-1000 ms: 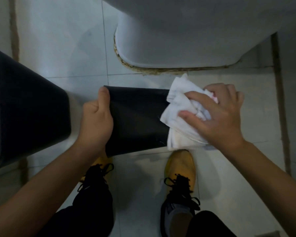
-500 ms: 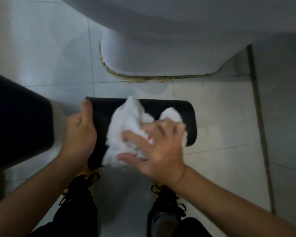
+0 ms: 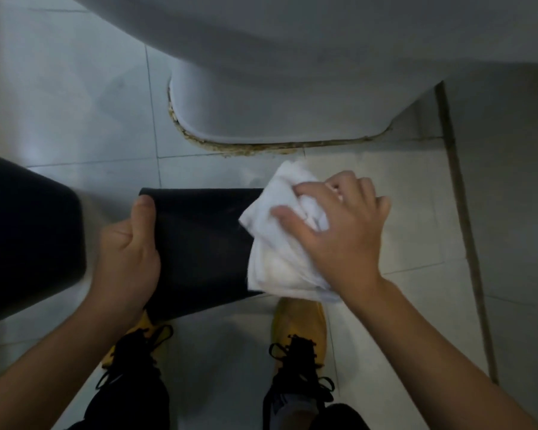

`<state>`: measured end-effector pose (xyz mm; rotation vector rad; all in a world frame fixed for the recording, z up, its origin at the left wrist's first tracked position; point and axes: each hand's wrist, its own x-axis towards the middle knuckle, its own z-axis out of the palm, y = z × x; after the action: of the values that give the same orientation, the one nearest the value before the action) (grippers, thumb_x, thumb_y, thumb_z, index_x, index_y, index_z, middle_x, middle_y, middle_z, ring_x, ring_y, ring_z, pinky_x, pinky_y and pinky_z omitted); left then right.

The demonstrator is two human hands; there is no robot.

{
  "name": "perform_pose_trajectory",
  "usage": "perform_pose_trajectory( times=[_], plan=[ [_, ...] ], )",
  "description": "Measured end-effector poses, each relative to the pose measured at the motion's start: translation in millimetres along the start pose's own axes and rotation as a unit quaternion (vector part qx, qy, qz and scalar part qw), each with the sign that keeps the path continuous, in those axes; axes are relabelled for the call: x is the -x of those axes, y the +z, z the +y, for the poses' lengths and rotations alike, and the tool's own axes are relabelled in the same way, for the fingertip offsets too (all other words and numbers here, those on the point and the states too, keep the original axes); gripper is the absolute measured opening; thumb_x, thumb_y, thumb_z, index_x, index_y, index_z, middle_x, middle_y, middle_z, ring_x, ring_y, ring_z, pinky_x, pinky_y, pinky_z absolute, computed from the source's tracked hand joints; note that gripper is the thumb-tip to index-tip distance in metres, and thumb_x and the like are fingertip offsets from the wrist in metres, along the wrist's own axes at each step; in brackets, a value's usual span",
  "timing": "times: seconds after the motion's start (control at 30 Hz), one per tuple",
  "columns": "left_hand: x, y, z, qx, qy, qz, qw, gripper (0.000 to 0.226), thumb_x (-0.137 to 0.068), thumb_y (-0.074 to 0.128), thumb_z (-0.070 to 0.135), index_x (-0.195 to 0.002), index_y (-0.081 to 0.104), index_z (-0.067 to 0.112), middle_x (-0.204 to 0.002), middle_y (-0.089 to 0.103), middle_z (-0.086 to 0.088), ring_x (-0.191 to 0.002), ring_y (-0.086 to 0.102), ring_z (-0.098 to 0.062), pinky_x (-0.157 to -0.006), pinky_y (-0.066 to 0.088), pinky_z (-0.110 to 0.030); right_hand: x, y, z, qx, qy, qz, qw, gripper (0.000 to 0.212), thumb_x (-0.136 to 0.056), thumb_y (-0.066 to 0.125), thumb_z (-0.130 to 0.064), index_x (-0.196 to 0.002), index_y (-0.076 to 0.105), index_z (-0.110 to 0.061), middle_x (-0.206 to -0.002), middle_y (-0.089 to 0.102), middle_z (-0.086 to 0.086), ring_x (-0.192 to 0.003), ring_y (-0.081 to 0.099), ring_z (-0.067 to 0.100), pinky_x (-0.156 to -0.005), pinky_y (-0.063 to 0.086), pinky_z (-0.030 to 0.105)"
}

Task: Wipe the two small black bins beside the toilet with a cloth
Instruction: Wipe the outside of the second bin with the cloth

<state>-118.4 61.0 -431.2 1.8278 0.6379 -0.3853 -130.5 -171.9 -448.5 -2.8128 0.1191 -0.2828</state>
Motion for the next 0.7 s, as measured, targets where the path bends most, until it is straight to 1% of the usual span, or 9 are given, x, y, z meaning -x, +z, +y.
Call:
perform_pose_trajectory(
  times=[0.07, 0.13, 0.27, 0.33, 0.4, 0.47, 0.57, 0.63, 0.7],
  plan=[
    [-2, 1, 3, -0.002, 0.000, 0.002, 1.000, 0.061, -0.101, 0.033, 0.050, -0.067, 0.054, 0.004, -0.064, 0.046, -0.014, -0.057, 0.050, -0.024, -0.053, 0.043, -0.032, -13, 0, -5, 0.003, 0.054, -0.039, 0.998, 0.045, -0.084, 0.051, -0.074, -0.100, 0.070, -0.036, -0.100, 0.057, -0.006, -0.094, 0.048, 0.020, -0.078, 0.024, 0.035],
    [-5, 2, 6, -0.007, 0.007, 0.003, 1.000, 0.062, -0.102, 0.033, 0.050, -0.068, 0.055, 0.002, -0.062, 0.046, -0.014, -0.055, 0.050, -0.023, -0.051, 0.044, -0.029, -25, 1, -16, 0.013, 0.046, -0.056, 0.997, 0.047, -0.085, 0.046, -0.074, -0.100, 0.070, -0.037, -0.105, 0.058, -0.007, -0.097, 0.048, 0.021, -0.078, 0.021, 0.035],
    [-6, 0, 9, 0.001, -0.007, 0.002, 1.000, 0.065, -0.102, 0.035, 0.049, -0.067, 0.055, -0.002, -0.064, 0.054, -0.016, -0.060, 0.057, -0.028, -0.057, 0.046, -0.034, -31, 5, -53, -0.015, -0.064, -0.090, 0.994, 0.055, -0.081, 0.044, -0.078, -0.104, 0.069, -0.035, -0.109, 0.059, -0.004, -0.097, 0.049, 0.023, -0.076, 0.017, 0.033],
    [-5, -1, 10, 0.012, -0.017, -0.005, 1.000, 0.060, -0.102, 0.036, 0.048, -0.066, 0.059, 0.005, -0.063, 0.061, -0.010, -0.059, 0.062, -0.022, -0.053, 0.048, -0.031, -26, 3, -54, -0.015, -0.129, -0.130, 0.983, 0.072, -0.073, 0.043, -0.088, -0.119, 0.064, -0.036, -0.116, 0.055, -0.002, -0.101, 0.046, 0.023, -0.079, 0.025, 0.036],
    [-7, 0, 14, 0.000, -0.022, -0.014, 1.000, 0.058, -0.102, 0.036, 0.048, -0.066, 0.060, 0.010, -0.056, 0.062, -0.002, -0.053, 0.063, -0.014, -0.047, 0.048, -0.027, -23, -5, -36, 0.011, -0.184, -0.194, 0.964, 0.092, -0.067, 0.042, -0.094, -0.139, 0.050, -0.037, -0.129, 0.048, 0.002, -0.112, 0.043, 0.027, -0.090, 0.034, 0.044],
    [-9, 2, 18, -0.018, -0.019, -0.019, 0.999, 0.059, -0.101, 0.035, 0.050, -0.072, 0.064, 0.008, -0.057, 0.063, -0.001, -0.050, 0.062, -0.008, -0.045, 0.051, -0.025, -26, -14, -13, 0.019, -0.216, -0.247, 0.944, 0.099, -0.066, 0.041, -0.095, -0.147, 0.039, -0.039, -0.135, 0.043, 0.006, -0.119, 0.040, 0.029, -0.096, 0.034, 0.047],
    [-12, 6, 21, -0.033, -0.015, -0.026, 0.999, 0.060, -0.101, 0.033, 0.052, -0.077, 0.065, 0.008, -0.073, 0.064, -0.008, -0.058, 0.064, -0.005, -0.059, 0.055, -0.028, -27, -25, 18, 0.029, -0.224, -0.291, 0.930, 0.100, -0.065, 0.045, -0.093, -0.150, 0.031, -0.043, -0.137, 0.036, 0.005, -0.125, 0.034, 0.028, -0.101, 0.027, 0.045],
    [-13, 6, 22, -0.031, -0.018, -0.023, 0.999, 0.058, -0.101, 0.032, 0.052, -0.077, 0.064, 0.010, -0.077, 0.064, -0.013, -0.072, 0.067, -0.014, -0.070, 0.057, -0.034, -22, -32, 37, 0.037, -0.224, -0.295, 0.928, 0.101, -0.064, 0.049, -0.091, -0.150, 0.029, -0.043, -0.136, 0.034, 0.004, -0.126, 0.033, 0.029, -0.101, 0.025, 0.043],
    [-16, 6, 23, -0.038, -0.019, -0.021, 0.999, 0.062, -0.101, 0.032, 0.052, -0.089, 0.066, 0.001, -0.090, 0.065, -0.026, -0.082, 0.066, -0.027, -0.081, 0.057, -0.043, -15, -39, 51, 0.038, -0.220, -0.296, 0.929, 0.102, -0.064, 0.052, -0.089, -0.151, 0.027, -0.043, -0.137, 0.033, 0.005, -0.126, 0.033, 0.030, -0.101, 0.024, 0.043]
  ],
)
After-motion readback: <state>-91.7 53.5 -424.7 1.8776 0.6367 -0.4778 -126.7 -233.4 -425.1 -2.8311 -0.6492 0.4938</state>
